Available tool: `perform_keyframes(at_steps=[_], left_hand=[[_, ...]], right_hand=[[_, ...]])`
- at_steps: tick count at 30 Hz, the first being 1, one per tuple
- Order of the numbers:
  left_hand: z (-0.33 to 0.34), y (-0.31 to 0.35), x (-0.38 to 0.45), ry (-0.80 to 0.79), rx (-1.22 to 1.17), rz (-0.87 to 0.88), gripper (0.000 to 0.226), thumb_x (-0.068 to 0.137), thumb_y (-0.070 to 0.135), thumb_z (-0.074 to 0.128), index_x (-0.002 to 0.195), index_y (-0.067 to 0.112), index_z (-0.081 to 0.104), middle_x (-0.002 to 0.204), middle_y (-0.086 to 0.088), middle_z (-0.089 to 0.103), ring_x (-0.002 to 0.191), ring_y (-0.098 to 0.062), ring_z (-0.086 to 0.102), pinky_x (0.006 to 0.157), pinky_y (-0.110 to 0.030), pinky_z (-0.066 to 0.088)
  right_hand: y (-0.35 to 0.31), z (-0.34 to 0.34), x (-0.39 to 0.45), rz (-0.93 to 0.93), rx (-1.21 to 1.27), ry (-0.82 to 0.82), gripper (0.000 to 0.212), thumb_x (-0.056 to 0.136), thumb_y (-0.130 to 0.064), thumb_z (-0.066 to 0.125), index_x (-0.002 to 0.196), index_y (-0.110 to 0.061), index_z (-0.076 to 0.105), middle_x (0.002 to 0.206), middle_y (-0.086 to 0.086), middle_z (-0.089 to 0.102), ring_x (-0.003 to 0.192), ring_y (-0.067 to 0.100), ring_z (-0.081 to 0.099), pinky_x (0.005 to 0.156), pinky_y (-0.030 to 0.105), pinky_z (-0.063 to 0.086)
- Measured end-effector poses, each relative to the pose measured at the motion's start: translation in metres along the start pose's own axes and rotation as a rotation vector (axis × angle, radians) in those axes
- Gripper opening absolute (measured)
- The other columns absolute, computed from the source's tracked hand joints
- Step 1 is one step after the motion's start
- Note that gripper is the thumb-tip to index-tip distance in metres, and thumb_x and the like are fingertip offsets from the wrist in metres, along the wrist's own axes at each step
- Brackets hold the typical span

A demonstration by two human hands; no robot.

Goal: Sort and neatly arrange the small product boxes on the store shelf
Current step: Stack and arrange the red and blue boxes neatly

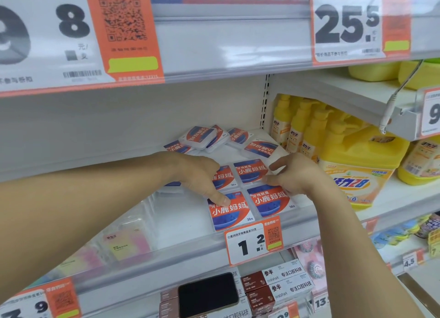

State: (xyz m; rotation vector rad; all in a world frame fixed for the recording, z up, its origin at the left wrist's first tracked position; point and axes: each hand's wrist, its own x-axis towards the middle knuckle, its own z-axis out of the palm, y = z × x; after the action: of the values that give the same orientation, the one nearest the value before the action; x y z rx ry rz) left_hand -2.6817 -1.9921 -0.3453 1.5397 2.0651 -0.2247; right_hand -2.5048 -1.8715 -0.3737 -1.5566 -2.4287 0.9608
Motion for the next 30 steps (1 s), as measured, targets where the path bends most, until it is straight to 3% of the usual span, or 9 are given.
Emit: perform_keyframes(at_steps=[11,14,17,19,21,25,27,30], left_hand=[[-0.005,0.001,-0.005,-0.001,0.031,-0.038,0.077,0.081,0.062,0.061,0.145,0.029,0.034,0.146,0.008,0.046,0.127,-0.019,0.052,0.102,-0.037,0.046],[-0.018,-0.008,-0.01,0.095,0.009,-0.085,0.066,0.086,0.067,0.05,0.143,0.033,0.037,0.144,0.01,0.044,0.123,-0.015,0.051,0.101,-0.033,0.046],[-0.032,-0.029,-0.006,0.236,0.113,-0.122,0.032,0.094,0.043,0.05,0.117,0.022,0.06,0.122,0.003,0.061,0.101,-0.016,0.06,0.086,-0.032,0.053],[-0.035,-0.042,-0.004,0.18,0.27,-0.185,0.038,0.091,0.039,0.053,0.121,0.016,0.062,0.122,-0.003,0.061,0.107,-0.021,0.059,0.094,-0.036,0.051],[-0.034,-0.051,-0.005,0.054,0.33,-0.231,0.053,0.088,0.049,0.057,0.13,0.015,0.056,0.129,-0.003,0.057,0.114,-0.021,0.056,0.099,-0.035,0.047],[-0.031,-0.063,-0.003,0.029,0.221,-0.196,0.073,0.083,0.057,0.065,0.142,0.02,0.042,0.142,0.002,0.047,0.12,-0.019,0.051,0.095,-0.024,0.043],[-0.03,-0.068,0.0,0.061,0.189,-0.169,0.077,0.08,0.055,0.069,0.143,0.021,0.039,0.143,0.001,0.045,0.119,-0.019,0.05,0.095,-0.024,0.042],[-0.03,-0.071,0.006,0.087,0.193,-0.143,0.073,0.074,0.054,0.075,0.134,0.02,0.05,0.132,0.001,0.054,0.104,-0.017,0.053,0.092,-0.027,0.047]], right_hand=[[0.003,-0.002,-0.001,0.02,0.05,-0.011,0.05,0.082,-0.044,0.076,0.123,-0.02,0.062,0.113,0.002,0.067,0.09,0.019,0.068,0.073,0.031,0.059],[-0.001,-0.011,0.01,-0.057,0.026,0.251,0.038,0.09,-0.038,0.068,0.121,-0.015,0.067,0.122,0.007,0.067,0.098,0.025,0.065,0.066,0.026,0.049],[-0.018,-0.013,0.041,-0.148,0.017,0.39,0.037,0.097,-0.032,0.059,0.129,-0.014,0.064,0.128,0.009,0.066,0.108,0.028,0.063,0.072,0.028,0.05],[-0.026,-0.009,0.063,-0.055,0.026,0.323,0.045,0.097,-0.038,0.056,0.135,-0.015,0.057,0.13,0.008,0.064,0.111,0.028,0.063,0.081,0.034,0.056],[-0.027,-0.002,0.077,0.048,-0.018,0.251,0.044,0.097,-0.04,0.057,0.13,-0.011,0.057,0.12,0.009,0.065,0.103,0.026,0.063,0.078,0.032,0.053],[-0.023,0.009,0.087,0.056,-0.002,0.282,0.032,0.091,-0.034,0.068,0.111,-0.01,0.06,0.094,0.006,0.06,0.083,0.021,0.057,0.071,0.028,0.044],[-0.02,0.01,0.086,0.019,0.108,0.333,0.034,0.086,-0.031,0.074,0.109,-0.011,0.058,0.1,0.006,0.062,0.087,0.023,0.06,0.072,0.03,0.047],[-0.017,0.011,0.078,-0.096,0.203,0.521,0.049,0.081,-0.029,0.08,0.122,-0.012,0.061,0.119,0.007,0.062,0.102,0.028,0.064,0.079,0.032,0.05]])
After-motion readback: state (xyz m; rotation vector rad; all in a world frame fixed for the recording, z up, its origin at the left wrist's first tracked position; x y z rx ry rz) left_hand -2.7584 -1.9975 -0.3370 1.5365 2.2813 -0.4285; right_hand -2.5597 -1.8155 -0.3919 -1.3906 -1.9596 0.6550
